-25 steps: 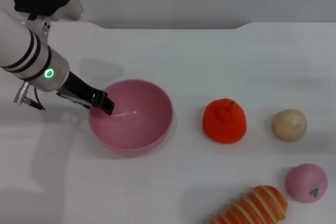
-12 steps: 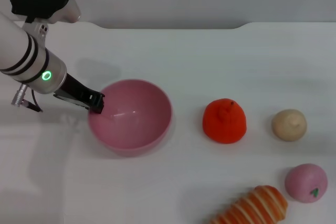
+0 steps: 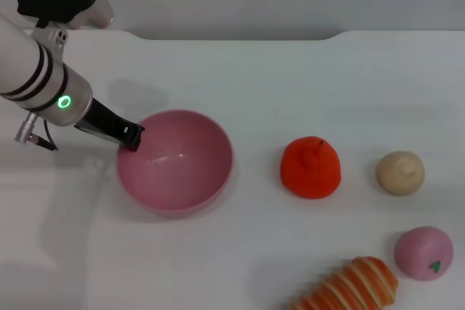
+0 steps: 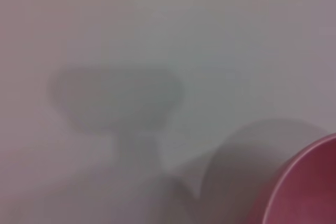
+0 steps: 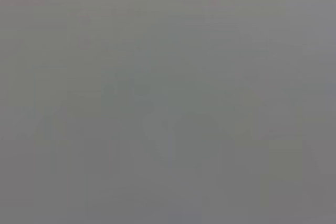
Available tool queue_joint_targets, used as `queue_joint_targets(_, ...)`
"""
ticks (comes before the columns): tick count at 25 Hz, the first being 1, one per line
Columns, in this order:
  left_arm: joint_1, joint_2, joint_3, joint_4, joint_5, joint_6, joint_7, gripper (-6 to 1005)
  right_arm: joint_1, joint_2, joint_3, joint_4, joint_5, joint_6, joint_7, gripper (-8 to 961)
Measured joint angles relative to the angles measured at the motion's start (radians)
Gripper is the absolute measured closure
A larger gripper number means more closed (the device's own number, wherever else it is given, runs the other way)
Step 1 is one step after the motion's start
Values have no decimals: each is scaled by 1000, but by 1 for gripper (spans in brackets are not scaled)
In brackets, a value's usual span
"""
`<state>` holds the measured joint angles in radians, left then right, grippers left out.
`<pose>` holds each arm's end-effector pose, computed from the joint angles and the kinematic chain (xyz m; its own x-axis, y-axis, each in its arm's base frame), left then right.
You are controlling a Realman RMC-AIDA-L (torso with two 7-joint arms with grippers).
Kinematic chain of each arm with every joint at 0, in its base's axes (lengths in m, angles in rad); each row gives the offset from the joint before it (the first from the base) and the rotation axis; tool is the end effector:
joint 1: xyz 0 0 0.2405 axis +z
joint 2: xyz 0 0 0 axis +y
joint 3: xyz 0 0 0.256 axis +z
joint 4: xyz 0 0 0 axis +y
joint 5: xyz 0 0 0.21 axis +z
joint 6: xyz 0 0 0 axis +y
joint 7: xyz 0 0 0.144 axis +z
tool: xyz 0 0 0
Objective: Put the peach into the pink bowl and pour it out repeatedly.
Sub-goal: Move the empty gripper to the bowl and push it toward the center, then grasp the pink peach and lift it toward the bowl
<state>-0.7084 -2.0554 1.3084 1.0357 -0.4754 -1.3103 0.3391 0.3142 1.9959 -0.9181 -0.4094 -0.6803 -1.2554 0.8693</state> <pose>-0.2155 0.3965 -0.0071 0.5162 0.8565 -0.0036 0.7125 -0.4317 -0.5531 0.3431 0.3327 0.1038 0.4759 0.1700 -0.8629 -0.8220 -0.2630 -0.5051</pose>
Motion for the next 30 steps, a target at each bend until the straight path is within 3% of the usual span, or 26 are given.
queue_joint_targets(2,0,0,-3,6,0,3,2,953,-20,-28,6,-88,-94,-72,255,298)
queue_joint_targets(5,-2,0,-1,27,0,10,9,953,-3,-90,53,-232,-313,-248,618,297)
queue_joint_targets(9,5,-4,0,97,-13,23,29,952,137,-163,233,-408,-784,-582,1017,297)
queue_joint_targets(11,7,-4,0,136,-19,22,30,952,221,-190,267,-450,-966,-731,1129,297)
queue_joint_targets(14,7,-3,0,181,-23,10,30,952,309,-208,274,-484,-1150,-880,1231,297)
queue_joint_targets(17,-3,-3,-3,192,-24,5,29,952,350,-207,254,-525,-1314,-912,1297,297)
queue_joint_targets(22,-24,-3,-13,202,-29,10,19,952,365,-184,203,-591,-1522,-899,1347,298)
queue_joint_targets(30,-70,-2,-36,214,-38,-3,16,951,355,-115,74,-651,-1721,-867,1377,298)
